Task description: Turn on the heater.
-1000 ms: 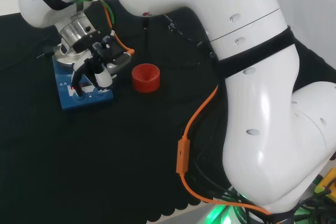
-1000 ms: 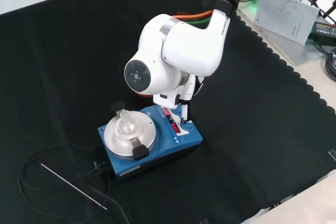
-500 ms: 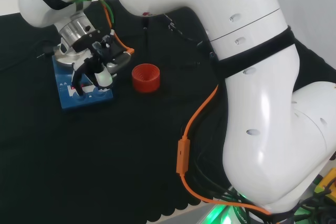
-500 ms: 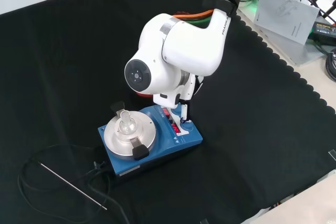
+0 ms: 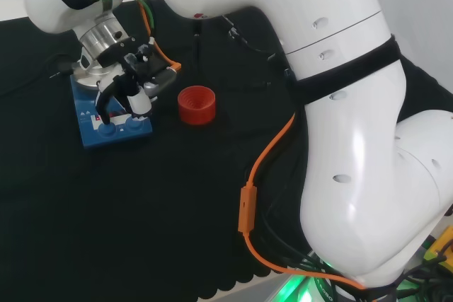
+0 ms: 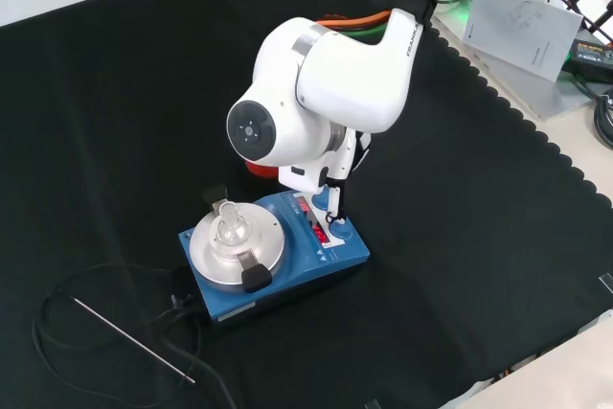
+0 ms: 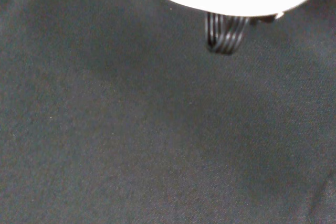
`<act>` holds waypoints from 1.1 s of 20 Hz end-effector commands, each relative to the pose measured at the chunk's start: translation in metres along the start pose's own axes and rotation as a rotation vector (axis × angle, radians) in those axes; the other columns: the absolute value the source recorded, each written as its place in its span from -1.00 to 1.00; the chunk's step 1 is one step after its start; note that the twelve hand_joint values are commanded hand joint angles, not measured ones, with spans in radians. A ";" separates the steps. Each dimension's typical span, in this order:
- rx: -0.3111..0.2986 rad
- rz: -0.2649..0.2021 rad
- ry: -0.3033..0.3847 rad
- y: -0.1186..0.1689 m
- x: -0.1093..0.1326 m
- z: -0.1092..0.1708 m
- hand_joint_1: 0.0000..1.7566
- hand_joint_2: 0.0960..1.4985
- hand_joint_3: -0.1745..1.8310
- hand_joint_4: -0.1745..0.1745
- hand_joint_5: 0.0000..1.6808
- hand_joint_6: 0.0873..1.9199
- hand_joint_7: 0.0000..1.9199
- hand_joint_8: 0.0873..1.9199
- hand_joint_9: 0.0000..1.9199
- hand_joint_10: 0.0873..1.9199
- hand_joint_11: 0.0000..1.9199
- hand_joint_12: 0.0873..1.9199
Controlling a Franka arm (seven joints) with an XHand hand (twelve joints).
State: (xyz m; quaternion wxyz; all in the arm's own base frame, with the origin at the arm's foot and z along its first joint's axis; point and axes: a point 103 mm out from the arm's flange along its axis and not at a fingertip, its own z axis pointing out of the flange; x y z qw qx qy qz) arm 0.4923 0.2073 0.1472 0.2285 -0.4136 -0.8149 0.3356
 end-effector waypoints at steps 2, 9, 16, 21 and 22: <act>0.008 0.002 -0.007 -0.001 0.000 0.000 0.72 -0.30 0.39 0.00 -0.68 -0.28 0.77 1.00 0.99 0.72 0.74 0.28; 0.009 0.001 -0.003 0.003 0.000 0.002 0.72 -0.31 0.39 0.00 -0.68 -0.29 0.77 1.00 0.99 0.72 0.74 0.27; 0.019 0.011 -0.016 0.006 0.000 0.004 0.72 -0.31 0.39 0.00 -0.69 -0.31 0.77 1.00 0.99 0.72 0.74 0.27; 0.020 0.010 -0.016 0.009 0.000 0.007 0.72 -0.31 0.39 0.00 -0.69 -0.32 0.77 1.00 0.99 0.72 0.74 0.27; 0.021 0.011 -0.016 0.009 0.000 0.007 0.72 -0.31 0.39 0.00 -0.69 -0.32 0.77 1.00 0.99 0.72 0.74 0.27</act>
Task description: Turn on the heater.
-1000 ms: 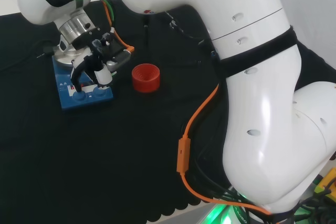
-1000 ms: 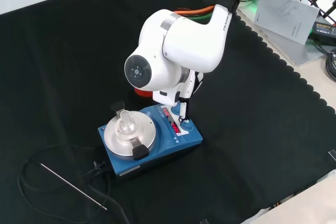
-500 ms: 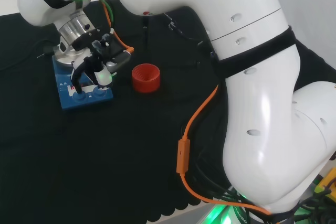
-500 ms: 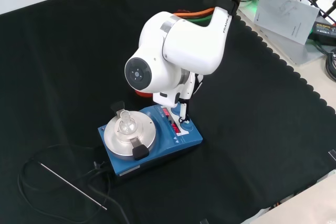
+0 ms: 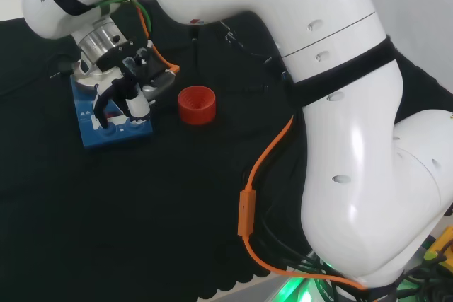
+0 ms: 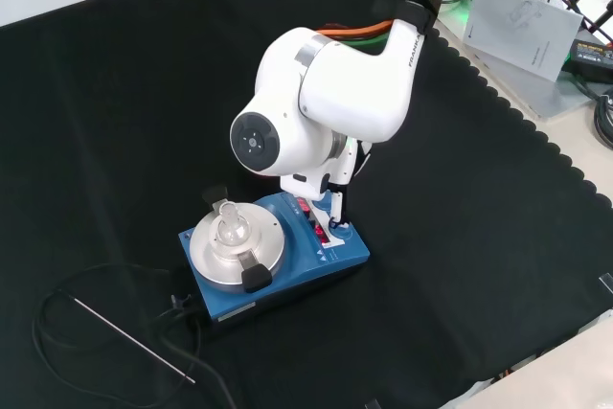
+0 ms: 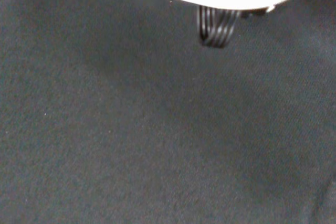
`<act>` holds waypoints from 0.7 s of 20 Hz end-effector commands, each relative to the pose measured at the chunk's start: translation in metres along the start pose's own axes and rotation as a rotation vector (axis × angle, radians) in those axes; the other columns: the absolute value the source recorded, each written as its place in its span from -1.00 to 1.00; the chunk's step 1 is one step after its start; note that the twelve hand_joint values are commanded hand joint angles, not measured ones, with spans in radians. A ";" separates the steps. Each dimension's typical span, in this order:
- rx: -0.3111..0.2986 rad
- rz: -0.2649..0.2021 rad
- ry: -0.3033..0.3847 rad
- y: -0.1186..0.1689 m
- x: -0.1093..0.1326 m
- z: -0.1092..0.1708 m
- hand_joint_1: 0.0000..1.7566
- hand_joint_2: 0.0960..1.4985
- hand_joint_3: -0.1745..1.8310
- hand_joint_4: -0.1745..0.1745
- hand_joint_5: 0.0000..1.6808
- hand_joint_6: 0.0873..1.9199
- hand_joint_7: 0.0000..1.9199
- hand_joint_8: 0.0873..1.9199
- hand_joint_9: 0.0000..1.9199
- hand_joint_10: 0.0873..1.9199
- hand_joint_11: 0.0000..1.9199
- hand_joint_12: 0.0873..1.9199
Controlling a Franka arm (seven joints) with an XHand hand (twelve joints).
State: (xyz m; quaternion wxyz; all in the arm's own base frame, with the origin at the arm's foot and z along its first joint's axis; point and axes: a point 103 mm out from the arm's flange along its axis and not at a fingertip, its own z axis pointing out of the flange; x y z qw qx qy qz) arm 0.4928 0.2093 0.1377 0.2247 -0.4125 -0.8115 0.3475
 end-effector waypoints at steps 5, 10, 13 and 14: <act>-0.021 -0.014 0.020 -0.005 -0.002 -0.003 0.72 -0.31 0.39 0.00 -0.69 -0.33 0.77 1.00 0.99 0.72 0.74 0.27; -0.049 -0.010 0.023 -0.022 -0.004 -0.019 0.72 -0.31 0.39 0.00 -0.68 -0.33 0.77 1.00 0.99 0.72 0.74 0.27; -0.062 -0.002 0.027 -0.028 -0.007 -0.025 0.72 -0.31 0.39 0.00 -0.67 -0.33 0.77 1.00 0.99 0.72 0.74 0.27; -0.065 0.000 0.028 -0.029 -0.007 -0.026 0.72 -0.31 0.39 0.00 -0.67 -0.34 0.77 1.00 0.99 0.72 0.74 0.27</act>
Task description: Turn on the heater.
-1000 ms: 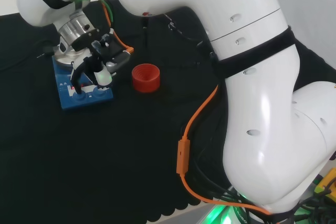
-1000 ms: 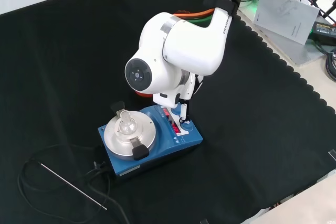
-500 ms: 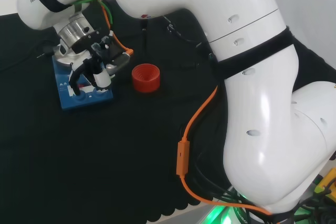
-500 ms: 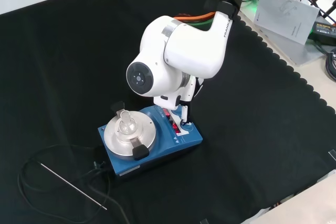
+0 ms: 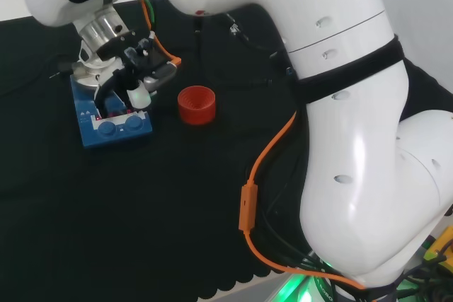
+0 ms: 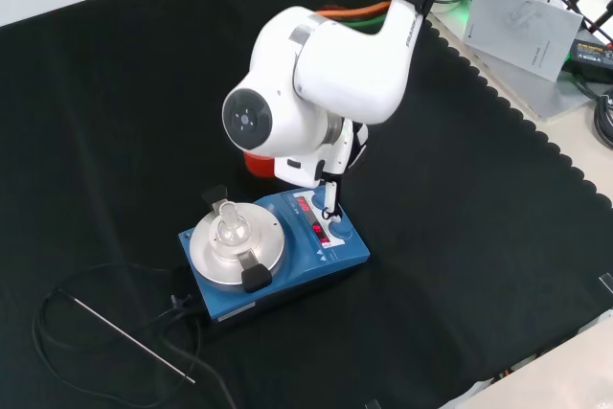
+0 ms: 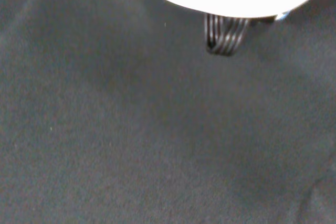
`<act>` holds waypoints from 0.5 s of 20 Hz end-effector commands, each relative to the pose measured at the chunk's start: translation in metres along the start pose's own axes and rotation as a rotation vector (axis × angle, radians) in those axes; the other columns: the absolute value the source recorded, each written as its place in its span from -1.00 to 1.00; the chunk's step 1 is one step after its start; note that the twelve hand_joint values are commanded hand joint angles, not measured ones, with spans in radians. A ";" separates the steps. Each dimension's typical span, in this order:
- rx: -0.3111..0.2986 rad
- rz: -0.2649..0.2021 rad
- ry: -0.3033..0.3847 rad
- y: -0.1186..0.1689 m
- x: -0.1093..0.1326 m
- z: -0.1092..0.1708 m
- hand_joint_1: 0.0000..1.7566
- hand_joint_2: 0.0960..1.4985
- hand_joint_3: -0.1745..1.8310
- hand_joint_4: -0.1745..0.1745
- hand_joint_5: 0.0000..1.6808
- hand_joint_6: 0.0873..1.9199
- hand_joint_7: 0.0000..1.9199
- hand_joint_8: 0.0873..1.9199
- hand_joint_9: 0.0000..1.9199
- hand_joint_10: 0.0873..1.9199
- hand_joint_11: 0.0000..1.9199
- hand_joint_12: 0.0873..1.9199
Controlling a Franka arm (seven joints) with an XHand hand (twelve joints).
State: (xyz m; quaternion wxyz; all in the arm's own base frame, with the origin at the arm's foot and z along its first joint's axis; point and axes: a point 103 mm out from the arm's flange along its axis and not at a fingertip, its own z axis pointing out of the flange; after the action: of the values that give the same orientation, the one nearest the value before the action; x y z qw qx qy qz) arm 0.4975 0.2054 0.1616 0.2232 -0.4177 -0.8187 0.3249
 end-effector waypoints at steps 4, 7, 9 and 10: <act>-0.033 0.009 0.018 -0.016 -0.006 -0.013 0.72 -0.31 0.39 0.00 -0.67 -0.34 0.77 1.00 0.99 0.72 0.74 0.27; -0.035 0.012 0.020 -0.016 -0.006 -0.014 0.72 -0.31 0.39 0.00 -0.67 -0.34 0.77 1.00 0.99 0.72 0.74 0.27; -0.037 0.013 0.017 -0.017 -0.006 -0.014 0.72 -0.31 0.39 0.00 -0.66 -0.34 0.77 1.00 0.99 0.72 0.74 0.27; -0.039 0.013 0.017 -0.017 -0.006 -0.014 0.72 -0.31 0.39 0.00 -0.66 -0.34 0.77 1.00 0.99 0.72 0.74 0.27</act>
State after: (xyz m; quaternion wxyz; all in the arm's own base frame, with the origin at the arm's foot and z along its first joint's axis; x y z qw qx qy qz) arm 0.5008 0.1980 0.1821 0.2215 -0.4294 -0.8197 0.3078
